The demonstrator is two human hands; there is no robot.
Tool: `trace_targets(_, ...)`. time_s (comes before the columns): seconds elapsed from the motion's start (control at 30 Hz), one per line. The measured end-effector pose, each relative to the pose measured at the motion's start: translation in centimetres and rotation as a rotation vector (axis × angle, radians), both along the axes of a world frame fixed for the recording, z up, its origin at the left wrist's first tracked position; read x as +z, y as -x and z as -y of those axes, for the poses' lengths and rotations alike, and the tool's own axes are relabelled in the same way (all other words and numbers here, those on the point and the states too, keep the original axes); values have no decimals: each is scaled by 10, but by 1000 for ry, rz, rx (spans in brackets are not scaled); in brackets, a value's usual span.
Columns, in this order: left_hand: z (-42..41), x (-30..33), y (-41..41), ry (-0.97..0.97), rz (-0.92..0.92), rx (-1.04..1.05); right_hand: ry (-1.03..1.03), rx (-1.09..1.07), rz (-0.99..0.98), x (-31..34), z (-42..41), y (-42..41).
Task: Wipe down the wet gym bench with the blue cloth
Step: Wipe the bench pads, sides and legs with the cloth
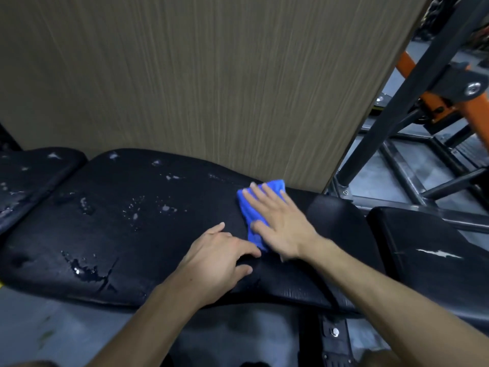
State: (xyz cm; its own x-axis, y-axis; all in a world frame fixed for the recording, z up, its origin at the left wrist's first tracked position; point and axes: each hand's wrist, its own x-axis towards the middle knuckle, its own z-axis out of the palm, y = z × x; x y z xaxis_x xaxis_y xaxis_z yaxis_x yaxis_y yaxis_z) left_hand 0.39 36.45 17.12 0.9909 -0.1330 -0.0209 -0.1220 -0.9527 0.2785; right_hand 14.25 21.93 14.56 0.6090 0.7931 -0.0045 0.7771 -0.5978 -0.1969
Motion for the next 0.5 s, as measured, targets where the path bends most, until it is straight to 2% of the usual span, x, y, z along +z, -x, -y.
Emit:
trace_targets(0.07,-4,0,1,17,-8,-31,-42,97,-79,0,27,7)
trace_targets(0.1,-6,-1,3,46,-16,-42,-47,77,-87,-1,37,-7)
trace_targets(0.23,-15,-3,11,168,11,-1,7,-334,-86,-4,31,-67)
trace_targets(0.3,-21,-1,15,172,46,16,48,-402,-54,-5,9,-66)
trace_targets(0.37,-27,3,18,162,86,27,62,-318,-9,-5,-3,-40)
trace_targets(0.43,-36,6,20,141,113,50,41,-112,52,-4,2,7)
trace_targets(0.5,-44,6,21,125,122,72,-24,75,4,-3,18,47)
